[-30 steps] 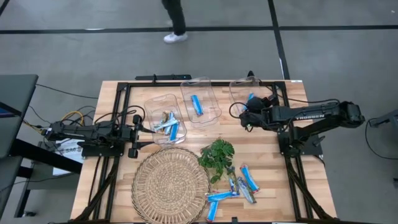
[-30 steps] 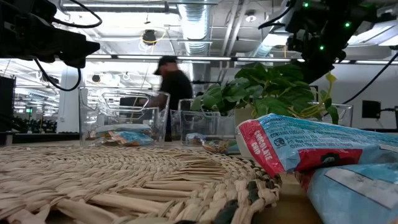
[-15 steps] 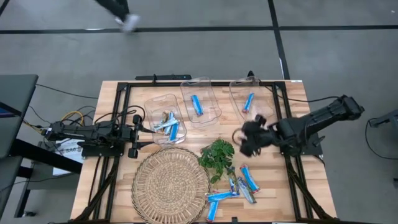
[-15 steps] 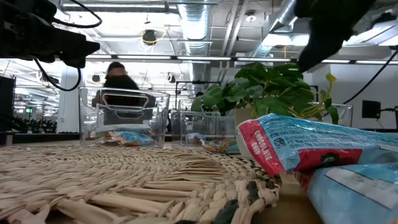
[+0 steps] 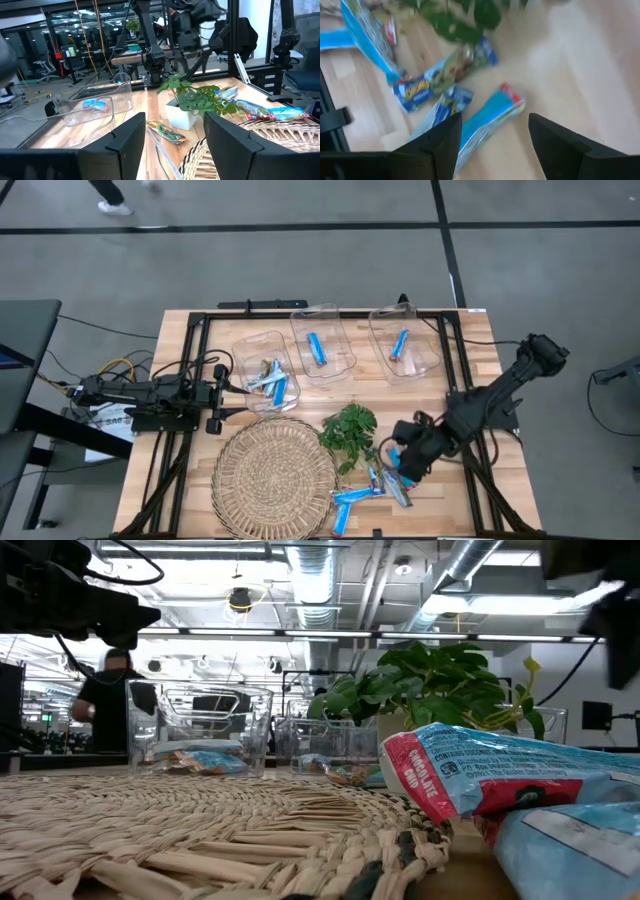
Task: Pick and place Granola Bars by type
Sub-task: Put the right red granola bar into the right transparent bin
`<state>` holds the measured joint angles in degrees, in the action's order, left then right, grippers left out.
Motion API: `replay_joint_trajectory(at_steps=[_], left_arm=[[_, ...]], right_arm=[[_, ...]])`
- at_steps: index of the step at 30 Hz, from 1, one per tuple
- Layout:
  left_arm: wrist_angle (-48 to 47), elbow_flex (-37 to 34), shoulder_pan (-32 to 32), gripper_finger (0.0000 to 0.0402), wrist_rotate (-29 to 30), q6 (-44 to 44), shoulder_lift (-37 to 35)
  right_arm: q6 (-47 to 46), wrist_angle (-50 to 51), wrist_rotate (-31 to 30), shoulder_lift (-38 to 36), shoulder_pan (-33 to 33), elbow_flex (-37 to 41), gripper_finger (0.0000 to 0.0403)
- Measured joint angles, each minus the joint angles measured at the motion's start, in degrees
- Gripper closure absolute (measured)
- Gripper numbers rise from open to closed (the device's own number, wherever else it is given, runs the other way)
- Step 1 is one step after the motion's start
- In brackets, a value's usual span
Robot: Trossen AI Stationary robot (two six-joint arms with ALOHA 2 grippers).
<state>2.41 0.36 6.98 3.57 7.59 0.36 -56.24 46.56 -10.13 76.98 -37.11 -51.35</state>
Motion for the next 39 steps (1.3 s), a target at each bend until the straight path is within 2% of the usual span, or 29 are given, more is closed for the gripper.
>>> replay_joint_trajectory(at_steps=[4,13,30,34,39], left_arm=[[-0.02,0.0,-0.02,0.0206,0.0,0.34,-0.01],[-0.02,0.0,-0.02,0.0206,0.0,0.49,0.0],[0.0,0.0,-0.02,0.0206,0.0,0.23,-0.02],[-0.02,0.0,-0.01,0.0206,0.0,0.46,0.0],[0.0,0.0,-0.02,0.0206,0.0,0.2,0.0]], right_arm=[[-7.0,-0.03,2.78,3.51,-1.17,0.0,0.0181],[-15.3,-0.06,3.13,9.11,-1.15,0.0,0.0181],[-18.37,-6.7,8.39,18.08,-3.17,0.0,0.0184],[-18.37,-6.55,8.55,19.14,-3.38,0.09,0.0202],[-18.32,-6.35,8.24,18.98,-3.38,0.09,0.0259]])
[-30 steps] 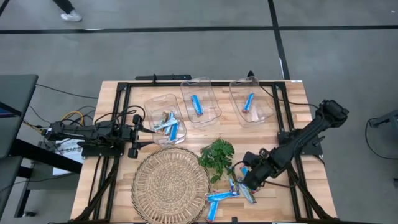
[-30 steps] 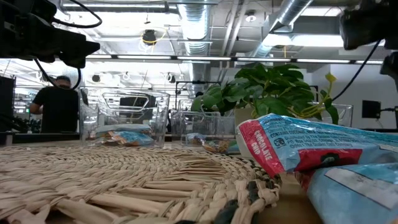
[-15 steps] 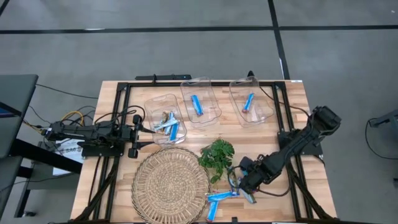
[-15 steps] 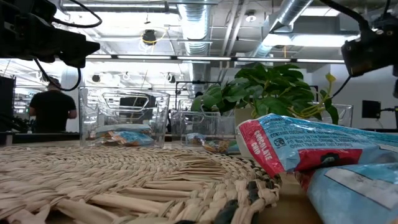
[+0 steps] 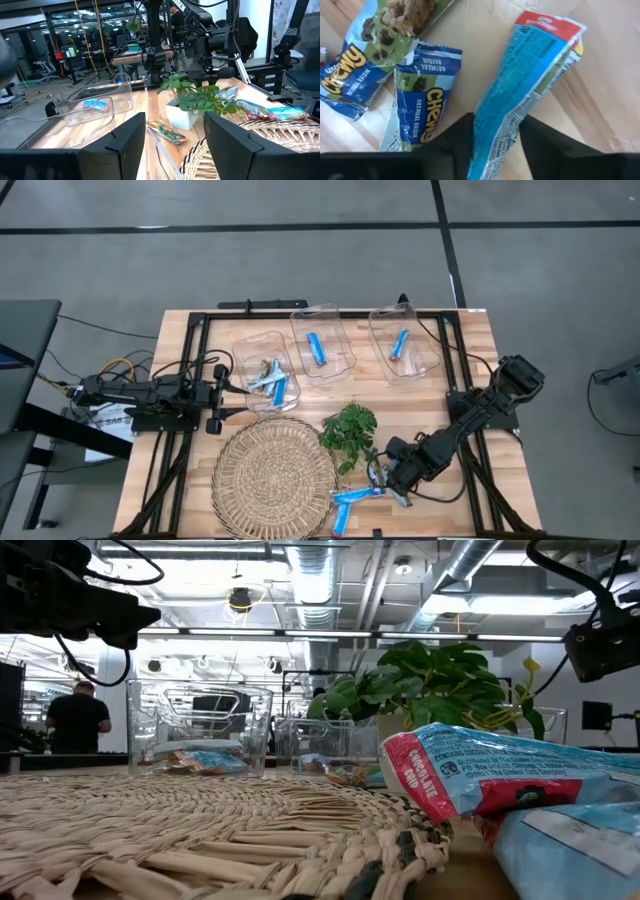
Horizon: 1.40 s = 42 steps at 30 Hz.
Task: Pick and place Granola Bars by type
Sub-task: Put the right red granola bar into the right transparent bin
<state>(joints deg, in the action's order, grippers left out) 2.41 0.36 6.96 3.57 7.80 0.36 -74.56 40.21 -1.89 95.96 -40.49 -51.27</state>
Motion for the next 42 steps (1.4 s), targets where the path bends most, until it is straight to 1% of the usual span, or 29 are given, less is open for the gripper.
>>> replay_joint_trajectory(at_steps=[6,9,12,17,21,24,27,31,36,42], left_arm=[[-0.01,0.0,0.01,0.0206,0.0,-0.19,-0.01],[0.0,0.0,0.02,0.0206,0.0,0.06,-0.02],[-0.02,0.0,0.0,0.0206,0.0,0.32,0.0],[0.0,0.0,0.0,0.0206,0.0,0.08,0.0],[-0.02,0.0,0.02,0.0206,0.0,0.22,0.0],[-0.02,0.0,0.0,0.0206,0.0,-0.2,0.0],[-0.02,0.0,0.01,0.0206,0.0,0.35,0.0],[-0.02,0.0,0.02,0.0206,0.0,0.31,0.0],[0.0,0.0,0.0,0.0206,0.0,0.13,0.0],[0.0,0.0,0.02,0.0206,0.0,0.0,0.0]], right_arm=[[1.03,-0.01,-2.42,-0.15,0.0,0.0,0.0338],[1.51,0.22,-4.19,-0.61,0.0,0.0,0.0363],[2.6,0.73,-6.99,-1.82,0.13,0.02,0.0378],[2.69,3.92,-15.66,-5.69,0.88,0.02,0.0384],[3.43,7.33,-24.66,-9.63,2.57,0.05,0.0379],[5.85,8.91,-32.41,-12.87,4.77,0.07,0.0376],[10.11,9.23,-39.4,-16.3,8.18,0.04,0.0376],[18.55,9.0,-45.44,-20.29,14.27,0.02,0.038],[28.89,9.02,-48.44,-23.93,23.69,0.04,0.0382],[39.73,8.28,-50.14,-25.19,35.89,0.04,0.0373]])
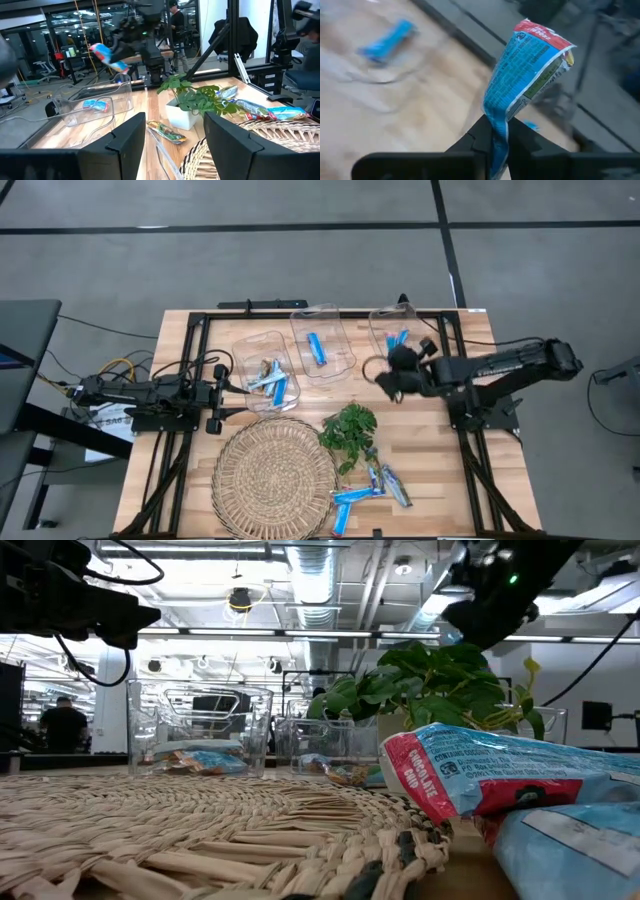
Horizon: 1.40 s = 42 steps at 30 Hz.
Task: Pick and place Granola Bars by type
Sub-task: Put the right red granola bar into the right transparent bin, then put the right blue granola bar into the middle transparent bin
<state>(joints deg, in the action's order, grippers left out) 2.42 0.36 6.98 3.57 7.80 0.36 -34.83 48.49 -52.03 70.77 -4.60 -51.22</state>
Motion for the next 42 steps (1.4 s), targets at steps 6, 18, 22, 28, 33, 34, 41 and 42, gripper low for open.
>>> replay_joint_trajectory(at_steps=[6,18,22,28,33,34,41,42], left_arm=[[0.0,0.0,-0.02,0.0206,0.0,-0.01,0.0],[0.0,0.0,-0.01,0.0206,0.0,-0.17,0.0],[0.0,0.0,-0.01,0.0206,0.0,0.28,0.0],[0.0,0.0,-0.02,0.0206,0.0,0.16,0.0],[0.0,0.0,-0.02,0.0206,0.0,-0.18,0.0],[0.0,0.0,-0.02,0.0206,0.0,-0.22,0.0],[-0.01,0.0,-0.01,0.0206,0.01,-0.07,0.0],[0.0,0.0,0.0,0.0206,0.02,-0.24,-0.01]], right_arm=[[7.74,-0.96,1.9,1.27,12.05,0.0,0.037],[16.63,-4.27,18.27,11.12,24.07,0.0,0.0361],[17.34,-4.87,19.58,13.12,25.69,0.0,0.0344],[18.88,-5.17,19.58,13.25,26.29,-0.04,0.0298],[20.0,-5.45,19.95,12.11,26.27,0.02,0.0257],[19.99,-5.57,20.04,11.41,25.91,0.02,0.025],[19.27,-7.97,20.64,3.59,19.38,-0.02,0.0223],[18.34,-7.92,20.65,2.08,17.61,-0.02,0.0221]])
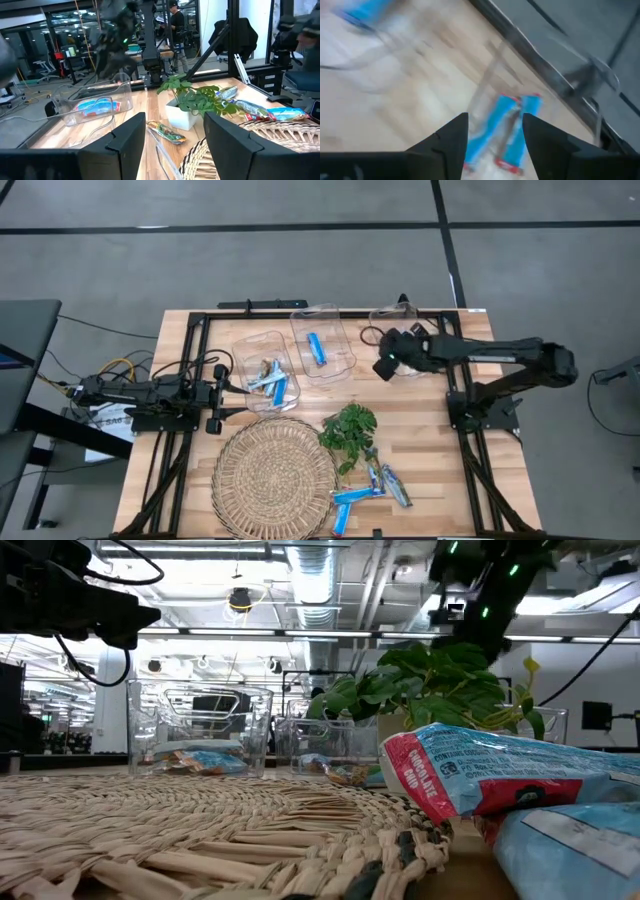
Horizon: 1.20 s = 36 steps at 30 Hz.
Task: Pick and place Granola Bars by type
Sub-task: Put the right blue granola bar into the middle transparent bin
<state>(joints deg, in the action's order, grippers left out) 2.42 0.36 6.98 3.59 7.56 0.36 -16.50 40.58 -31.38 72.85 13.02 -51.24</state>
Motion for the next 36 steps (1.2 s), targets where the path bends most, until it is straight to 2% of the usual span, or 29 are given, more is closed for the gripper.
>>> replay_joint_trajectory(at_steps=[8,17,25,36], left_arm=[[0.0,0.0,-0.01,0.0206,-0.02,-0.14,0.01],[-0.01,0.0,-0.02,0.0206,-0.02,-0.17,0.0],[0.0,0.0,-0.02,0.0206,-0.02,-0.13,-0.02],[0.0,0.0,0.0,0.0206,-0.02,0.16,-0.02]], right_arm=[[-6.48,-0.76,0.87,-8.05,-19.1,0.0,0.0221],[-12.56,-3.29,10.59,-7.06,-36.41,0.0,0.023],[-21.1,-3.75,16.99,-0.7,-45.75,0.0,0.0231],[-34.62,-5.29,27.63,10.62,-53.32,0.02,0.0235]])
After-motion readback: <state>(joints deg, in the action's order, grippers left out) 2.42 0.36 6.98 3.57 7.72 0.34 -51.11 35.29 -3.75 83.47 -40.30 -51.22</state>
